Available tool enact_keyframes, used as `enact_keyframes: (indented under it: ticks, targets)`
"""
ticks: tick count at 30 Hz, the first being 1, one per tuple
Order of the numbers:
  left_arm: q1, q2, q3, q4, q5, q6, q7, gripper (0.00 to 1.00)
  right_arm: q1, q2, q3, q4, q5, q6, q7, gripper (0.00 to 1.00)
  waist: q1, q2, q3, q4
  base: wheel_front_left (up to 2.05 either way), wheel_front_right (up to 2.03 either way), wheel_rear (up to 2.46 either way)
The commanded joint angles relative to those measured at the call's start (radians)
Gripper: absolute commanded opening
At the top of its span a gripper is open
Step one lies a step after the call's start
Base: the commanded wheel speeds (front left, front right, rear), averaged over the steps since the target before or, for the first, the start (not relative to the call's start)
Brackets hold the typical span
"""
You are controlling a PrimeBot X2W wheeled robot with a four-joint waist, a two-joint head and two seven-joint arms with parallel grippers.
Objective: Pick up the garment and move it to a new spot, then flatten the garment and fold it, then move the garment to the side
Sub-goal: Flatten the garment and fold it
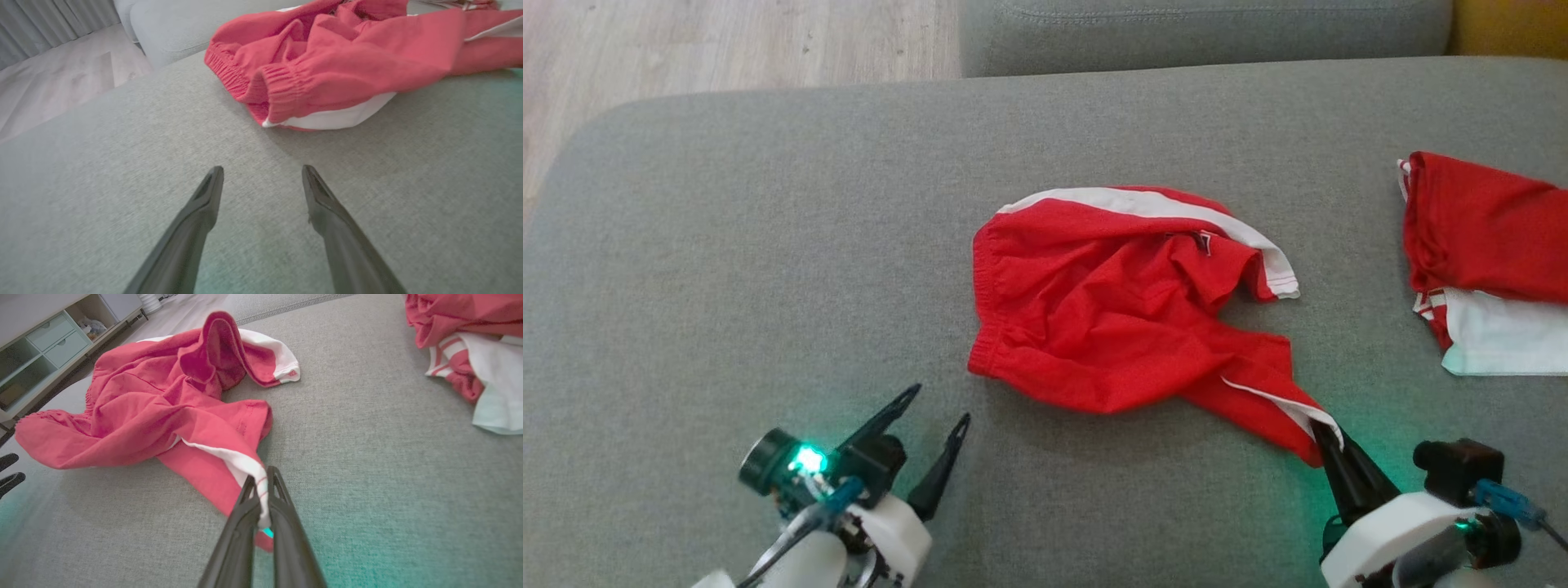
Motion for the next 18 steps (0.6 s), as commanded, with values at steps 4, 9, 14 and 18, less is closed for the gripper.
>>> enact_keyframes:
  ticks: [4, 9, 14, 18]
  targets:
    - [-0.113, 0.015, -0.026, 0.0, 0.002, -0.005, -0.022, 1.0, -0.043, -0.021, 0.022, -0.027, -0.012, -0.001, -0.001, 0.0, 0.0, 0.0, 0.013, -0.01, 0.0, 0.0, 0.0]
    - [-0.174, 0.004, -0.073, 0.04, -0.013, -0.007, -0.035, 1.0, -0.055, -0.028, 0.03, -0.037, -0.009, -0.001, 0.006, 0.0, 0.0, 0.0, 0.027, -0.023, 0.0, 0.0, 0.0]
    - [-0.222, -0.008, -0.128, 0.081, -0.035, -0.008, -0.048, 1.0, -0.063, -0.032, 0.037, -0.04, -0.012, -0.001, 0.01, 0.0, 0.0, 0.0, 0.039, -0.031, 0.0, 0.0, 0.0]
    - [-0.242, -0.01, -0.16, 0.1, -0.057, -0.008, -0.058, 1.0, -0.065, -0.031, 0.039, -0.039, -0.015, -0.001, 0.009, 0.0, 0.0, 0.0, 0.042, -0.033, 0.0, 0.0, 0.0]
